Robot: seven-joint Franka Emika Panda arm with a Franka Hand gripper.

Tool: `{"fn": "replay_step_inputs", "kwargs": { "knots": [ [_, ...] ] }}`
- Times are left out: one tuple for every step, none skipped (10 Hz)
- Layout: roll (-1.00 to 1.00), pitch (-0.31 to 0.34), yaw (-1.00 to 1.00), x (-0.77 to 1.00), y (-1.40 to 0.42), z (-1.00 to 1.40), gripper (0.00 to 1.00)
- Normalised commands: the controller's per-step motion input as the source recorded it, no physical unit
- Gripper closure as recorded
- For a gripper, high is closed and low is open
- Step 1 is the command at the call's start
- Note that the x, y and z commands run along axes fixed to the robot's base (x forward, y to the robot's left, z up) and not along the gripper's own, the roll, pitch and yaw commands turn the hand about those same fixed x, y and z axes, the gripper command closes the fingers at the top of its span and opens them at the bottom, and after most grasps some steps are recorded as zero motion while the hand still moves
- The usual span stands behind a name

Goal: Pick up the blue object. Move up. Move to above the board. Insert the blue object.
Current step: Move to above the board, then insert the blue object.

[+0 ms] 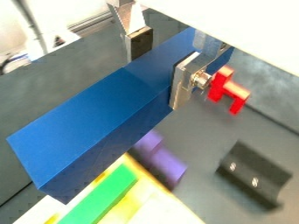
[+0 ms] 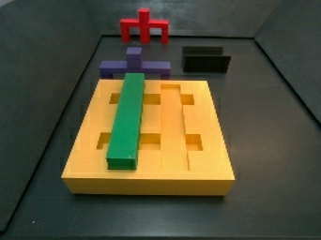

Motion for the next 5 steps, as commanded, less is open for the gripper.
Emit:
{"fn": "replay_step_inputs", "kwargs": {
  "knots": [
    [0.00,0.140,0.01,0.16,-1.40,0.22,1.00],
    [0.01,0.156,0.01,0.12,-0.64,0.11,1.00],
    [0.02,0.139,0.01,0.10,-0.31,0.06,1.00],
    [0.02,0.105,0.01,0.07,-0.19,0.04,1.00],
    [0.00,-0.040,-0.24,0.40,-0.08,-1.00,1.00]
  ]
}}
